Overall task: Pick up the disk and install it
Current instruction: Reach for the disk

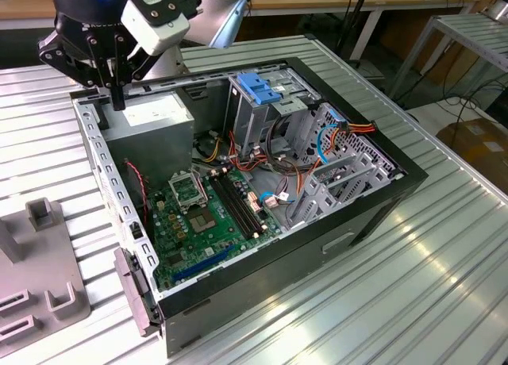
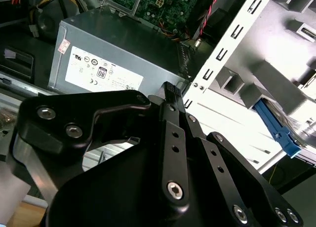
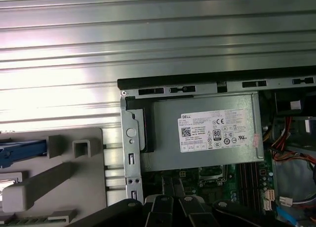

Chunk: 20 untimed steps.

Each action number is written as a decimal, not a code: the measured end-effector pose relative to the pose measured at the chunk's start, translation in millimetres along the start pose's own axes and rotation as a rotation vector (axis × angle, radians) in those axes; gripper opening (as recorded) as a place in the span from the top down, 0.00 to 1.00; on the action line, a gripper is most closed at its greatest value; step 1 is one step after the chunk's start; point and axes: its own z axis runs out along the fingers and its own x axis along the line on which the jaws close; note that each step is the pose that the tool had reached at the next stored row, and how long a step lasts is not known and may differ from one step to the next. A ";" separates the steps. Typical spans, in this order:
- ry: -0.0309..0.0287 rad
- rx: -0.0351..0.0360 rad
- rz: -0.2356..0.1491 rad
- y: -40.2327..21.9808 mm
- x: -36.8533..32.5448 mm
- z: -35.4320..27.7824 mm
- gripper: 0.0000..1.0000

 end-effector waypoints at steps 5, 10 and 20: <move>-0.0001 -0.0001 0.000 -0.4 5.6 -0.1 0.90; 0.0000 0.0001 0.000 -1.1 14.3 -0.4 0.90; 0.0000 0.0000 0.000 -2.0 26.0 -0.7 0.90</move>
